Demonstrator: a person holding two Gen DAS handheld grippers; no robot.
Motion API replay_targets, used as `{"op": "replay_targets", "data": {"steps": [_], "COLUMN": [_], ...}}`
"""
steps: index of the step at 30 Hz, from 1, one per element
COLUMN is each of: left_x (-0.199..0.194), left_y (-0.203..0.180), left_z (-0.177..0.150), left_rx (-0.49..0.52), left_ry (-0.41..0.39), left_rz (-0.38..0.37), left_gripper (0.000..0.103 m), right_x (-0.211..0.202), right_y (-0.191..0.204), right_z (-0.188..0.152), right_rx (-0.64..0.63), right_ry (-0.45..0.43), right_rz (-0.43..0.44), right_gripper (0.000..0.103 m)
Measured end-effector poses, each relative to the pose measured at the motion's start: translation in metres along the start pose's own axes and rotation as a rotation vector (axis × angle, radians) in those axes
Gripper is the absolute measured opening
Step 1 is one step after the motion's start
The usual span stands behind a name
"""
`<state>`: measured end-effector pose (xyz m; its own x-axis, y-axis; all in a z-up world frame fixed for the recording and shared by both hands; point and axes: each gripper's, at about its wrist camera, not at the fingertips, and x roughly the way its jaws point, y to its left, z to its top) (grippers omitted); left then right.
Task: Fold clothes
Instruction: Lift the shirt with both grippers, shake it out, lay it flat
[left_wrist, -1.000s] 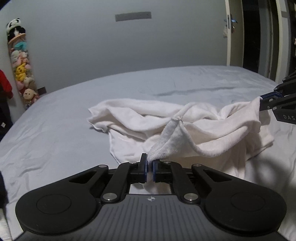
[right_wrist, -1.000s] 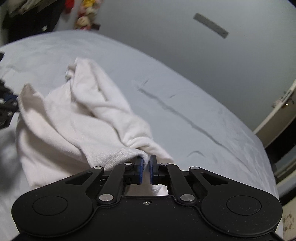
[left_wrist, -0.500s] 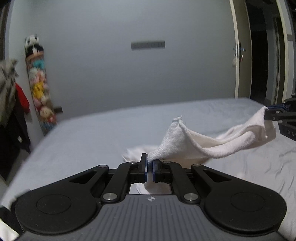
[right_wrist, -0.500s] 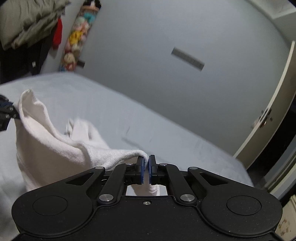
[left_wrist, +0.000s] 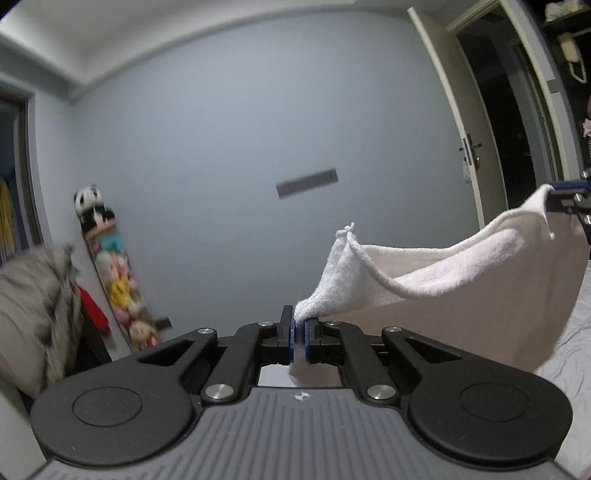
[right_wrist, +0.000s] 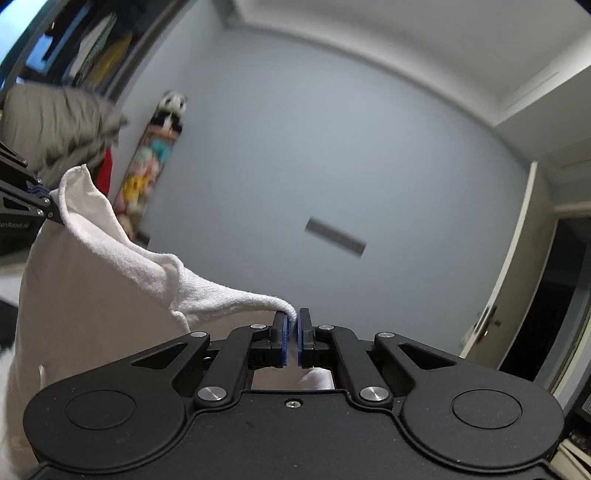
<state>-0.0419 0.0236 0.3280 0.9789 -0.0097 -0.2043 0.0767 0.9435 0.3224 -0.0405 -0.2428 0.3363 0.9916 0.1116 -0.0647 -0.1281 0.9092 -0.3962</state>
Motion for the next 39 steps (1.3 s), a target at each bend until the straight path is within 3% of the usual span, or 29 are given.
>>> {"op": "replay_targets", "data": {"steps": [6, 12, 18, 27, 35, 39], "left_x": [-0.005, 0.058, 0.160, 0.307, 0.409, 0.439], "left_y": [-0.011, -0.028, -0.048, -0.080, -0.108, -0.124], "left_z": [0.014, -0.019, -0.070, -0.125, -0.192, -0.218], "left_rx": [0.030, 0.058, 0.065, 0.093, 0.026, 0.026], "left_ry": [-0.029, 0.101, 0.270, 0.401, 0.561, 0.614], "left_rz": [0.013, -0.028, -0.098, -0.131, -0.195, -0.225], "left_gripper": [0.004, 0.004, 0.004, 0.004, 0.008, 0.011], "right_x": [-0.025, 0.010, 0.077, 0.226, 0.348, 0.392], "right_y": [-0.020, -0.014, 0.001, 0.043, 0.069, 0.077], "right_z": [0.021, -0.008, -0.065, -0.163, -0.255, -0.303], "right_rx": [0.039, 0.048, 0.063, 0.097, 0.160, 0.210], "right_ry": [-0.032, 0.055, 0.213, 0.425, 0.623, 0.730], "right_rz": [-0.013, 0.004, 0.043, 0.110, 0.155, 0.182], "right_gripper": [0.002, 0.002, 0.002, 0.002, 0.003, 0.004]}}
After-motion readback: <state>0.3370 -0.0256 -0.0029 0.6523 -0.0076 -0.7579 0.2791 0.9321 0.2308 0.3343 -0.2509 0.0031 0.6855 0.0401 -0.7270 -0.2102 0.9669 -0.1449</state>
